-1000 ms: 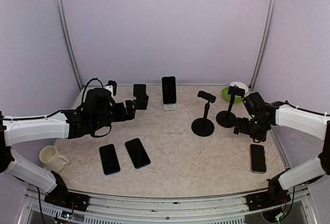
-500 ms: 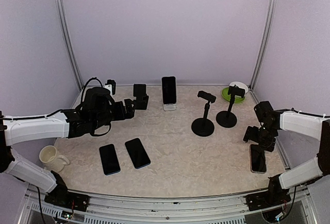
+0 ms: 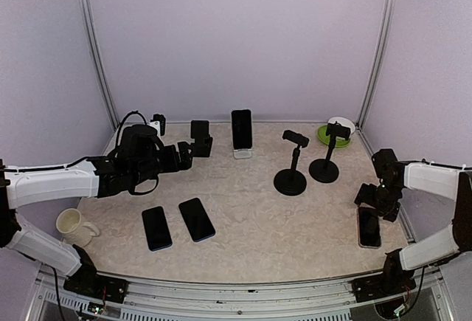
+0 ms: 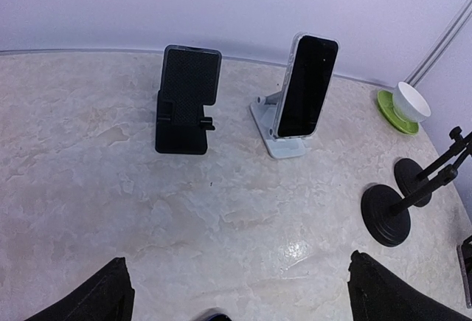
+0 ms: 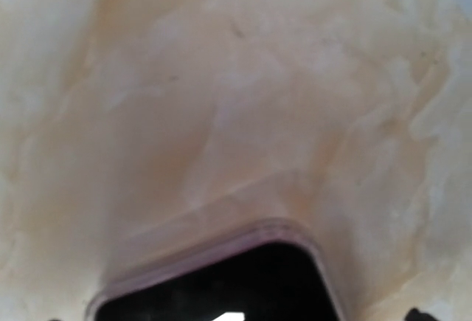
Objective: Place the phone on the phone stand
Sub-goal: Move the phone to the center of the board.
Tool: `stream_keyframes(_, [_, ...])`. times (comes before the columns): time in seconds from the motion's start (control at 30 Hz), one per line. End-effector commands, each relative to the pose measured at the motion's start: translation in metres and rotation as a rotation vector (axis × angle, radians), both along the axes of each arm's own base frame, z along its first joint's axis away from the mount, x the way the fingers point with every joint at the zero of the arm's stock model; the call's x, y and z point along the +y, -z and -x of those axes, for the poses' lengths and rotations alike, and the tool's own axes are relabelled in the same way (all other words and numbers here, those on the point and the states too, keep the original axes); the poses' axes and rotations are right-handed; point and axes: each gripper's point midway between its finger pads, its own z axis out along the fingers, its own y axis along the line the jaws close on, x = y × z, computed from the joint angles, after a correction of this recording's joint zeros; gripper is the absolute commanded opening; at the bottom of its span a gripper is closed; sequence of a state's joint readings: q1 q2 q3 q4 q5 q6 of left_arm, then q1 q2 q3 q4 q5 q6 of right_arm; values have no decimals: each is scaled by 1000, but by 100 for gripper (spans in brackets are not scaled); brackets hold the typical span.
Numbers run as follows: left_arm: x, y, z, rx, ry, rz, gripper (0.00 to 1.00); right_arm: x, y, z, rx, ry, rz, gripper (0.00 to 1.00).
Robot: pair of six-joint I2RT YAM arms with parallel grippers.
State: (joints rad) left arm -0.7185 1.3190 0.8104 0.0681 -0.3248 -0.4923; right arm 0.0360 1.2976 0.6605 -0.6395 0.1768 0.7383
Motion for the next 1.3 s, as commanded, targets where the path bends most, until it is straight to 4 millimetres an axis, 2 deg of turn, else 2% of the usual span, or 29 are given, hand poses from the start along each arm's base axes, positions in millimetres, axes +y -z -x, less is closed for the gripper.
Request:
stream_keyframes(0.0, [1,-2,-3,-15,-2,8,99,-2,11,3,5,18,-35,100])
stream_keyframes(0.2, [1,-1,-4,-11,-2,7,99,12,24,3,-24,3,-125,100])
stream_keyframes(0.47, [-2,-2,-6,-11,4,12,99,26,18,1,-87,-31,-198,100])
stream_keyframes(0.6, [-6,-1,-7,-8,13,20,99,24,18,6,-68,-44,-180,100])
stream_keyframes(0.97, [-7,-3,-8,-8,16,22,99,44,36,14,54,-156,-140,100])
stream_keyframes(1.27, [-4,-3,-7,-8,11,21,99,47,45,21,114,-179,-114,98])
